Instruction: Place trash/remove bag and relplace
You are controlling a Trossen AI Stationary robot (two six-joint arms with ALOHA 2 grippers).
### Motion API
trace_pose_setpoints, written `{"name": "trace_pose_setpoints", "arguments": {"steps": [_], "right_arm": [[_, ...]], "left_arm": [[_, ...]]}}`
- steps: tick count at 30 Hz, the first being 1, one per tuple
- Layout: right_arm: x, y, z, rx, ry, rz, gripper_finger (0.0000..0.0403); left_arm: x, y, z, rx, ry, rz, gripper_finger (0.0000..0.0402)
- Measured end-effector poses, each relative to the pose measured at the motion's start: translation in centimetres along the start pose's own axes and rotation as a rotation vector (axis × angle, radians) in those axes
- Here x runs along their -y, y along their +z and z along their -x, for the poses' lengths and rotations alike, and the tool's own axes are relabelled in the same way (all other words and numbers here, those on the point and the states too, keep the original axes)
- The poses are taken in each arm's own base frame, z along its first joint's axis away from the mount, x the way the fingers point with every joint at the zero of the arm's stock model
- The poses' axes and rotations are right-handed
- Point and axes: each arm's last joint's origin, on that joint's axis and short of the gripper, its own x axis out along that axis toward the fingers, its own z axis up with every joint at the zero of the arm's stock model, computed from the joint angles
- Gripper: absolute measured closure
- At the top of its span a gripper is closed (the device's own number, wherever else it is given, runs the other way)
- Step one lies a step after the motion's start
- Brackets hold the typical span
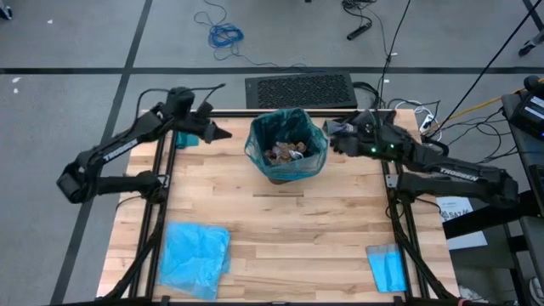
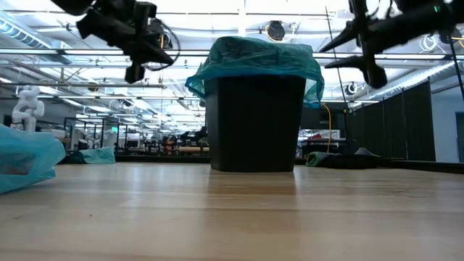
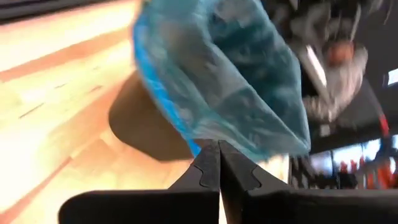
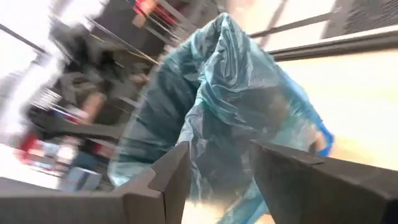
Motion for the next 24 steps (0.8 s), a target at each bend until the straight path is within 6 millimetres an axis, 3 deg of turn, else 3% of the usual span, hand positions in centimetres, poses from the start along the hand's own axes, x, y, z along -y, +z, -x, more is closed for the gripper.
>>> {"name": "trace_pose_setpoints", "arguments": {"steps": [6,13,18,24], "right_arm": [[4.2,-2.4,-0.3,0.083,0.224,-0.221,0.0243],[7.1,-4.3,0.0,0.101,0.296,-0.36,0.0243],[7.7,-4.6,0.1,0.101,0.289,-0.367,0.0243],[7.6,-4.6,0.1,0.105,0.291,-0.35,0.0243]], "left_arm": [[-1.6,-2.7,-0.6,0.208,-0.111,0.26,0.0401],[-1.7,-5.7,-2.9,0.245,-0.231,0.439,0.0401],[-0.7,-7.0,-4.1,0.222,-0.21,0.456,0.0401],[-0.8,-8.4,-5.5,0.23,-0.099,0.518,0.0395]]}}
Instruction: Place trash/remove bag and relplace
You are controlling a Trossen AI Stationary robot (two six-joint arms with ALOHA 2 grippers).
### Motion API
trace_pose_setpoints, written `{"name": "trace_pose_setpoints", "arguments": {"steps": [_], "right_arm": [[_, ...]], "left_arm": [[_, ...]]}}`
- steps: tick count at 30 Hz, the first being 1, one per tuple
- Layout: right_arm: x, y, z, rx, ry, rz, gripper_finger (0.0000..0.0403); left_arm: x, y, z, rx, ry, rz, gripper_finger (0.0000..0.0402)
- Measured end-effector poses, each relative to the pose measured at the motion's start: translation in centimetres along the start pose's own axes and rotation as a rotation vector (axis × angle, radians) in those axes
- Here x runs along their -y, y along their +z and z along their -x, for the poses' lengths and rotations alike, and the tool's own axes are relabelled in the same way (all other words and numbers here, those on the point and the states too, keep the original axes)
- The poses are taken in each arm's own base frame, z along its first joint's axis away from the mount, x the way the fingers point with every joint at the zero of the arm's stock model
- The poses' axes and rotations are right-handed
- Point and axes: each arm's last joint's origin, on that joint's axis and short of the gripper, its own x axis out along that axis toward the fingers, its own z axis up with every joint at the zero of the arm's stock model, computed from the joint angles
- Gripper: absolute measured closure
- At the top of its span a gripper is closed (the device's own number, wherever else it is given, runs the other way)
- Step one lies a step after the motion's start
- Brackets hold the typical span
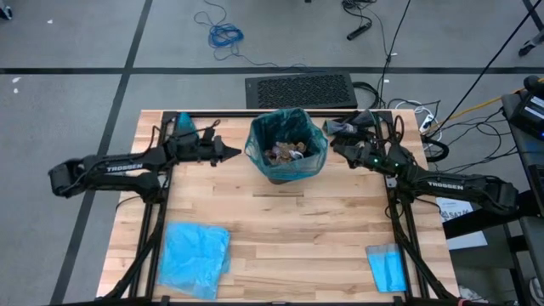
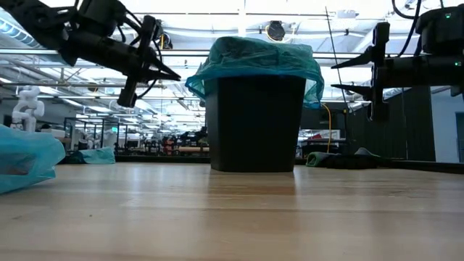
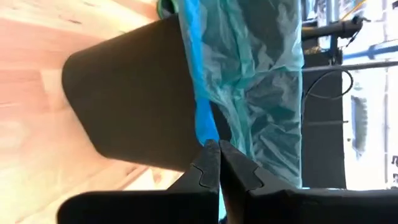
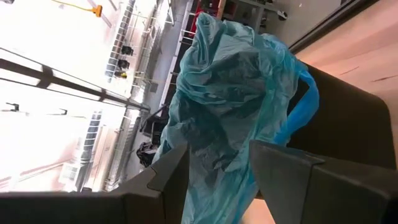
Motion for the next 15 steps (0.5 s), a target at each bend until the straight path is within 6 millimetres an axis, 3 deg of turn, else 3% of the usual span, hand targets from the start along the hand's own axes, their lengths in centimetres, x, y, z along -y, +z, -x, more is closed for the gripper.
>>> {"name": "trace_pose_setpoints", "arguments": {"steps": [8,15], "right_arm": [[-0.1,0.0,0.0,-0.002,0.009,-0.001,0.0243],[-0.1,0.0,0.0,-0.002,0.009,0.005,0.0243]], "left_arm": [[-1.4,-0.5,0.0,0.094,-0.024,0.071,0.0314],[-1.3,-0.6,0.0,0.092,-0.031,0.06,0.0235]]}}
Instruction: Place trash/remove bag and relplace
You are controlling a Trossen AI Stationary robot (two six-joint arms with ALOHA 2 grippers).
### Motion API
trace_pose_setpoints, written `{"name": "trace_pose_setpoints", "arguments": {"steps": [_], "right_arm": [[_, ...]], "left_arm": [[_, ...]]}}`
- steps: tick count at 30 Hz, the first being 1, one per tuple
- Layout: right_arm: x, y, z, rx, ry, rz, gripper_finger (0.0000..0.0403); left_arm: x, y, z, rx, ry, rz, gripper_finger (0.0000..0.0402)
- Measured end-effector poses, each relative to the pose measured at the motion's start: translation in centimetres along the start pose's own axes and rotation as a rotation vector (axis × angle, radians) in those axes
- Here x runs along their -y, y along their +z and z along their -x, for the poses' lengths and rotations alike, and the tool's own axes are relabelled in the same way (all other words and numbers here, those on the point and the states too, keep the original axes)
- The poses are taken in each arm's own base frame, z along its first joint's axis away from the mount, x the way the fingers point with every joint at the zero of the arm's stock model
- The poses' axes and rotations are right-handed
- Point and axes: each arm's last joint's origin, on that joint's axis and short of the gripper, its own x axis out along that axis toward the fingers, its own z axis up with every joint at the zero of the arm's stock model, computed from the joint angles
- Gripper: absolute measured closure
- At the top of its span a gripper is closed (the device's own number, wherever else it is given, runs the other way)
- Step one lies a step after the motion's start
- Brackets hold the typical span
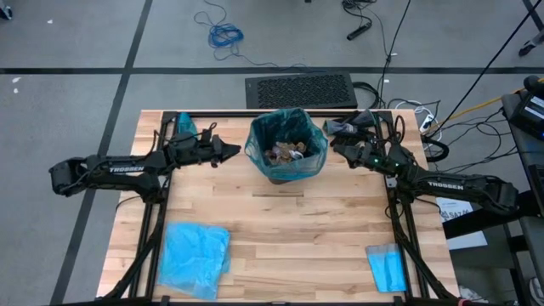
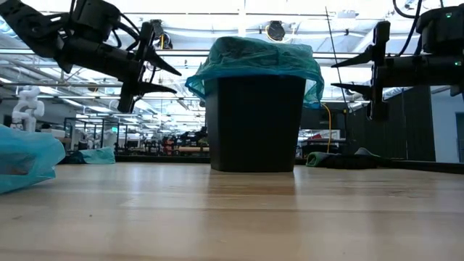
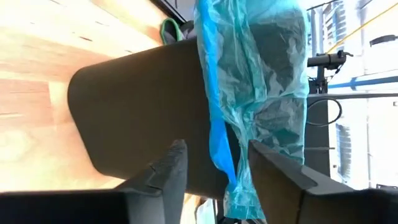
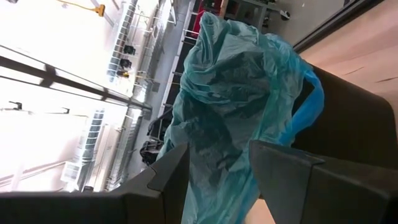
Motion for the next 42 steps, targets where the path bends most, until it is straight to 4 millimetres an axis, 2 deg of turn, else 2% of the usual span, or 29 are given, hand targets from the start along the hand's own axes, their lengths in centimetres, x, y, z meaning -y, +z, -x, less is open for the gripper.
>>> {"name": "trace_pose_setpoints", "arguments": {"steps": [4,11,16,20,27,35,42], "right_arm": [[0.0,0.0,0.0,0.0,0.0,0.002,0.0243],[0.0,0.0,0.0,0.003,-0.001,0.002,0.0243],[0.0,0.0,0.0,0.004,-0.002,0.002,0.0243],[0.0,0.0,0.0,0.003,-0.002,-0.001,0.0243],[0.0,0.0,0.0,0.003,-0.005,0.001,0.0243],[0.5,0.0,0.0,0.017,-0.062,-0.039,0.0243],[1.2,0.3,0.1,0.105,-0.141,-0.088,0.0243]], "left_arm": [[-0.2,-0.5,-0.4,-0.027,0.006,-0.005,0.0218],[0.1,-1.1,-1.7,-0.004,-0.081,-0.05,0.0217],[-0.7,-1.7,-2.6,-0.02,-0.037,-0.052,0.0221],[-0.8,-1.7,-2.8,0.009,-0.047,-0.067,0.0258],[0.1,-1.5,-2.8,0.057,-0.133,-0.128,0.0388],[1.0,-1.4,-2.5,0.047,-0.225,-0.123,0.04],[1.0,-1.5,-2.5,0.011,-0.227,-0.119,0.0401]]}}
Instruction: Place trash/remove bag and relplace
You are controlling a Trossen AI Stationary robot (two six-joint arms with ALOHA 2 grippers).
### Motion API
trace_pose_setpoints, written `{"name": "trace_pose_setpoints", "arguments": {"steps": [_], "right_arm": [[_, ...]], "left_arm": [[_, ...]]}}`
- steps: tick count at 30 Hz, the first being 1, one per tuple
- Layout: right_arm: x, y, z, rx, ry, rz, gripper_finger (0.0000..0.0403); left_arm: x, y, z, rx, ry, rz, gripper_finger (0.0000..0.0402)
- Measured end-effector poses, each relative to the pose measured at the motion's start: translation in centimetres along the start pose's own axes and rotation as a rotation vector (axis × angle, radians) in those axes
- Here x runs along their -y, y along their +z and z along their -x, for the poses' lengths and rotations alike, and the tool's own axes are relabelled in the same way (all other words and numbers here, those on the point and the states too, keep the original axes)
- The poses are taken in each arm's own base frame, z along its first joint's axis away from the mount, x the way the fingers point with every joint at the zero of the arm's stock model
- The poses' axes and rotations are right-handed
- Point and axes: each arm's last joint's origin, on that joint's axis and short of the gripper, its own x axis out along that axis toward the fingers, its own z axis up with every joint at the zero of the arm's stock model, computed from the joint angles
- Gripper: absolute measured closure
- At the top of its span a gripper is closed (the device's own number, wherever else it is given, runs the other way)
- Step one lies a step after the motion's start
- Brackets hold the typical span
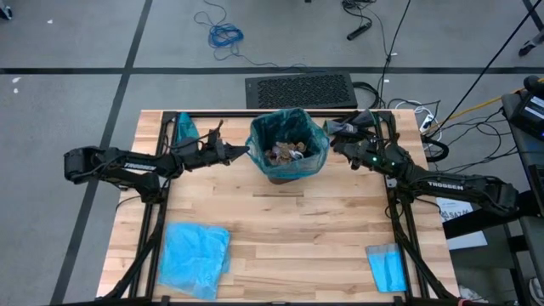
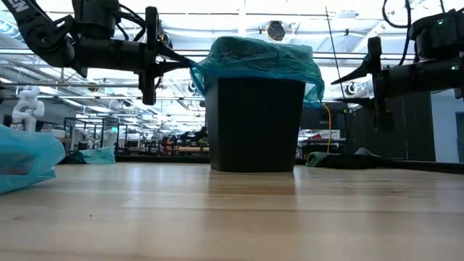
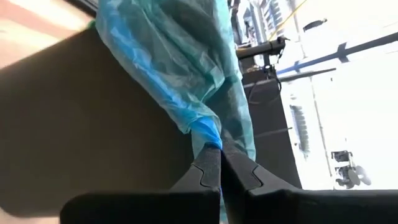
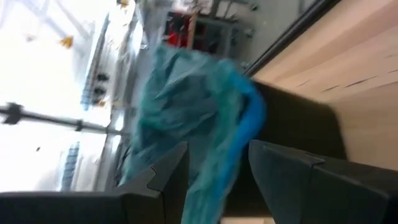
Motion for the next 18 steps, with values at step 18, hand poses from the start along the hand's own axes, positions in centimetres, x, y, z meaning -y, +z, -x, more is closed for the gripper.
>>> {"name": "trace_pose_setpoints", "arguments": {"steps": [18], "right_arm": [[-0.3,0.7,-1.3,0.085,-0.005,-0.054,0.0243]], "left_arm": [[-0.3,-0.1,0.0,-0.03,0.027,0.005,0.0401]]}}
